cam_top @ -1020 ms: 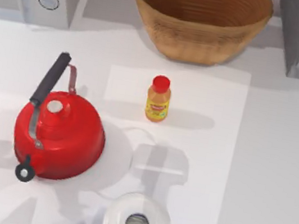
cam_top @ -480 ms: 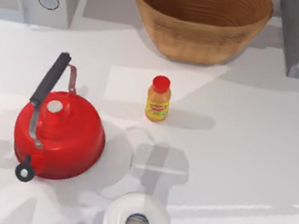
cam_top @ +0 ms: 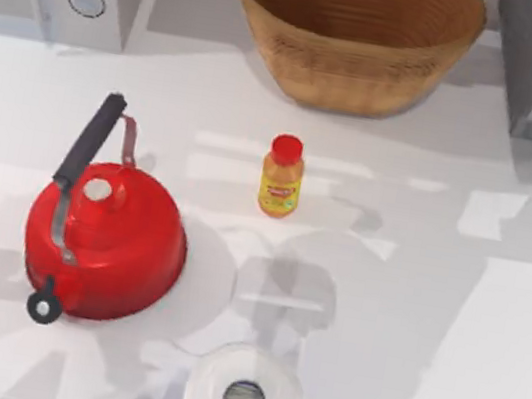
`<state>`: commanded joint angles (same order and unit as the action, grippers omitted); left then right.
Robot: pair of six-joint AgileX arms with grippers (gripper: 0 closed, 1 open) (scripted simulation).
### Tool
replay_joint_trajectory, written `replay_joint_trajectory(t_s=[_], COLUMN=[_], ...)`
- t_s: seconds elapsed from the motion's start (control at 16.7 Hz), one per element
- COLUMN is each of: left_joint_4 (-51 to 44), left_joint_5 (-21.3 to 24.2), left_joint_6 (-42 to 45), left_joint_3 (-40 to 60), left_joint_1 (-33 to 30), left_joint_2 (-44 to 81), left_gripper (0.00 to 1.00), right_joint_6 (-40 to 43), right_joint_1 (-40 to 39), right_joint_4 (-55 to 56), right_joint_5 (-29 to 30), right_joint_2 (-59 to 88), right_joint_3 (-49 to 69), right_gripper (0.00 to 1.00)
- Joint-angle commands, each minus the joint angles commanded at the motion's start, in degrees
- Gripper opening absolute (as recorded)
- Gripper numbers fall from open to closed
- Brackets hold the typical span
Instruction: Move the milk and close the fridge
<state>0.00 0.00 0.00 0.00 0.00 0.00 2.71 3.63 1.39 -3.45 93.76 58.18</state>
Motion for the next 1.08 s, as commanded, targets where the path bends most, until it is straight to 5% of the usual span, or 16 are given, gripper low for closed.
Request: replay_joint_trajectory(t_s=[0.48,1.08], left_joint_4=[0.0,0.0], left_joint_5=[0.0,0.0], left_joint_6=[0.0,0.0], left_joint_3=[0.0,0.0], left_joint_1=[0.0,0.0], left_joint_2=[0.0,0.0], left_gripper=[1.0,1.0], right_joint_6=[-1.96,-2.09], right_joint_1=[-1.41,-1.5], right_joint_4=[0.65,-3.81], right_joint_5=[2.58,2.9], right_joint_2=[0.26,19.16], right_joint_3=[-0.27,23.91], right_gripper=[1.0,1.0])
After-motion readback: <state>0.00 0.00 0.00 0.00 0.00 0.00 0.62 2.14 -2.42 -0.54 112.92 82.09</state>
